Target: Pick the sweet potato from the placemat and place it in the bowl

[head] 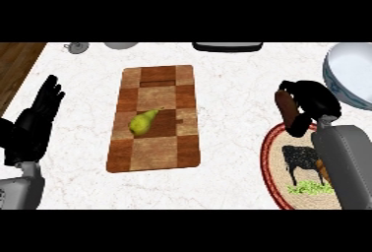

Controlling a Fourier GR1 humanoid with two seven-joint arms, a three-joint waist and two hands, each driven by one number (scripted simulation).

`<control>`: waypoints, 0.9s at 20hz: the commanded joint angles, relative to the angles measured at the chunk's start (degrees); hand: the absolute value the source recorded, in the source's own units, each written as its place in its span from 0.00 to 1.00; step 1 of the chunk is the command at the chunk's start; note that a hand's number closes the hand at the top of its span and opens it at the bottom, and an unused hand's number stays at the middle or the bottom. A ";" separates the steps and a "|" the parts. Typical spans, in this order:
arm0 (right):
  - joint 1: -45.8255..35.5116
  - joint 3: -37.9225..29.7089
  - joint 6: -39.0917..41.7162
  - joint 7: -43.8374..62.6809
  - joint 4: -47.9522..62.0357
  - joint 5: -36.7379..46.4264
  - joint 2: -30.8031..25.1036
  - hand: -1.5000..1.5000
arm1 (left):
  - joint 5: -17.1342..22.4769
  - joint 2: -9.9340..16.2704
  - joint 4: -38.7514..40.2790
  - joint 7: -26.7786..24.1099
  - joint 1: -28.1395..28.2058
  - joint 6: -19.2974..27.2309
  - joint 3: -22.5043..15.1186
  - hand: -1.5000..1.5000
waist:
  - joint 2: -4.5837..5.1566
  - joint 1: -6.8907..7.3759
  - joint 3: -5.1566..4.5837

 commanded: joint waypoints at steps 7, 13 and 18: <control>-5.91 -10.66 -8.44 7.61 -16.87 -2.75 -2.41 1.00 | 0.79 0.63 0.95 -0.04 1.63 -0.69 1.85 0.50 | -0.68 -1.72 -0.04; -9.89 -16.85 -4.66 11.03 -16.70 -7.10 -5.32 1.00 | -0.88 -1.05 3.44 -1.87 -1.26 0.29 1.36 0.50 | -0.22 -0.96 -0.02; -8.34 -21.70 -4.51 5.29 -12.06 -11.78 -10.26 1.00 | -0.44 -0.80 -1.09 0.10 1.61 -0.99 1.88 0.50 | -0.23 -0.67 -0.01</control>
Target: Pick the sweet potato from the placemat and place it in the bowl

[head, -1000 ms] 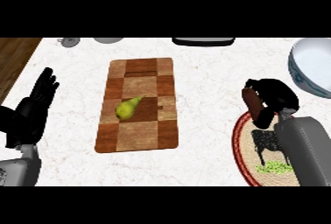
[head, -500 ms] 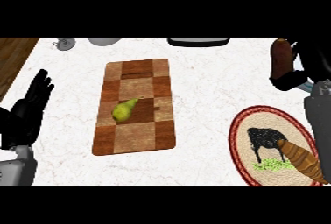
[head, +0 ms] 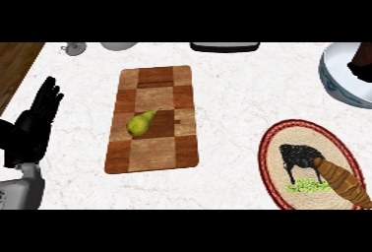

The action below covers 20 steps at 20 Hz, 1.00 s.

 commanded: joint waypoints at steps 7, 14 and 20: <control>-7.60 -8.22 -10.21 -17.31 31.46 -4.31 -7.37 1.00 | -1.61 -1.78 -1.74 -0.07 0.46 0.21 -1.58 0.50 | 0.68 1.75 0.10; -12.81 -9.00 -19.12 -25.93 49.31 -2.16 -10.26 1.00 | -2.25 -2.45 -1.28 2.89 -2.67 0.37 -2.53 0.50 | 1.07 2.37 0.16; -14.42 -11.22 -20.73 -32.33 58.11 -2.84 -14.42 1.00 | -1.41 -1.22 3.11 -2.22 -3.40 -1.34 -0.54 0.50 | 1.57 3.16 0.22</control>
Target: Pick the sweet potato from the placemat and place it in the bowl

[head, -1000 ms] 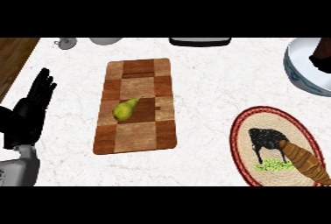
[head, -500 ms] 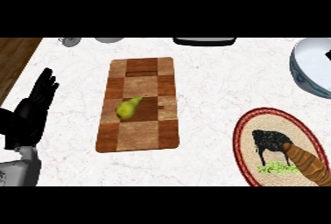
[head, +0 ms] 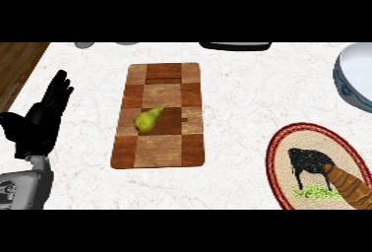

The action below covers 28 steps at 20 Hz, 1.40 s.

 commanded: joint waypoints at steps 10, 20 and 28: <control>1.63 0.61 10.21 -2.54 14.42 2.63 -6.53 0.00 | -1.07 -0.74 -0.57 -0.81 -0.44 0.37 -0.99 0.50 | 0.76 1.37 0.30; -0.72 -21.83 16.92 -7.93 17.11 -20.03 -8.65 0.00 | 0.38 -0.46 -0.55 0.89 -0.14 -0.05 0.27 0.50 | 0.30 -0.48 0.50; 7.80 -25.68 29.75 -8.28 18.45 -23.97 -18.46 0.00 | -0.91 -1.62 -0.89 -0.13 0.69 1.59 -0.15 0.50 | 0.37 -1.16 0.47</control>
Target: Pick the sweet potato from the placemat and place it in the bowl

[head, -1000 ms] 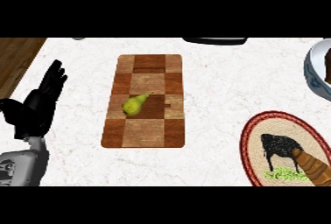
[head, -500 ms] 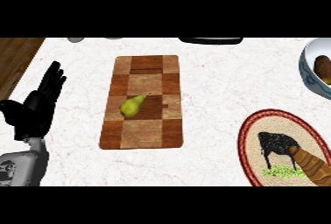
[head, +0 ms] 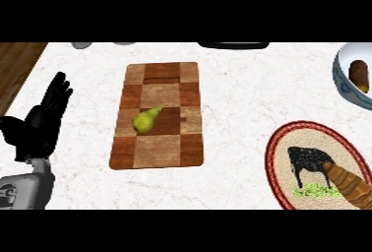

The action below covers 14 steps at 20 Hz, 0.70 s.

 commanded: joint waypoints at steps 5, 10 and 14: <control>10.11 -3.87 12.73 -3.38 1.54 -4.02 -6.02 0.00 | 0.66 0.43 -1.12 1.25 -0.47 0.11 0.92 0.50 | -0.16 -1.01 0.28; 13.23 -5.78 19.78 -5.07 1.29 -6.28 -7.12 0.00 | 0.07 -0.57 -1.42 -1.30 2.84 0.05 0.14 0.50 | -0.37 -0.41 0.27; 13.64 -7.66 22.42 -4.70 0.71 -8.47 -7.88 0.00 | -0.31 -0.57 -0.12 -2.16 2.52 0.10 0.20 0.50 | -0.37 -0.40 0.18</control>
